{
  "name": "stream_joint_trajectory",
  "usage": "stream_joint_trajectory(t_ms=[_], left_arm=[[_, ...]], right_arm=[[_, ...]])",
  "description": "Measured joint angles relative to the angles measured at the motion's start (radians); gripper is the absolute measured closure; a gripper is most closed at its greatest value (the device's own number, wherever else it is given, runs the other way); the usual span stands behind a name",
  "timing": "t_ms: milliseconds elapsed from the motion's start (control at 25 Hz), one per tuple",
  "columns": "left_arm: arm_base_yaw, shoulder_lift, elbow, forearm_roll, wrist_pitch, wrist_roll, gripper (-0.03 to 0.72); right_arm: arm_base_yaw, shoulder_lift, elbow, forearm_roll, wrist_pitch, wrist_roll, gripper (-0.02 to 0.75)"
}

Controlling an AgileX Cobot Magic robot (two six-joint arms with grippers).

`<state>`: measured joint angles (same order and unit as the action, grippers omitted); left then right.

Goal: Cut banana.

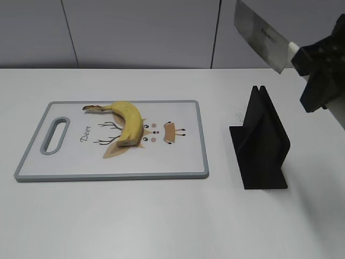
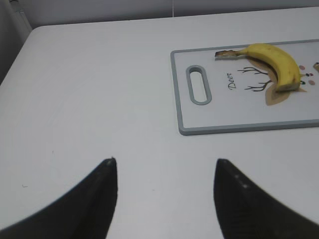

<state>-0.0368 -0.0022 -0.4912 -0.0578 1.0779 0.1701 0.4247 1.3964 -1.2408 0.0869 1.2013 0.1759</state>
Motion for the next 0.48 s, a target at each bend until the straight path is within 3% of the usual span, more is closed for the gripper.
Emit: stream_joint_trajectory(t_ms=[480], left_arm=[[0.000, 0.188, -0.114, 0.000, -0.047, 0.058, 0.103]], right_arm=[[0.000, 0.000, -0.083, -0.001, 0.012, -0.399, 0.568]])
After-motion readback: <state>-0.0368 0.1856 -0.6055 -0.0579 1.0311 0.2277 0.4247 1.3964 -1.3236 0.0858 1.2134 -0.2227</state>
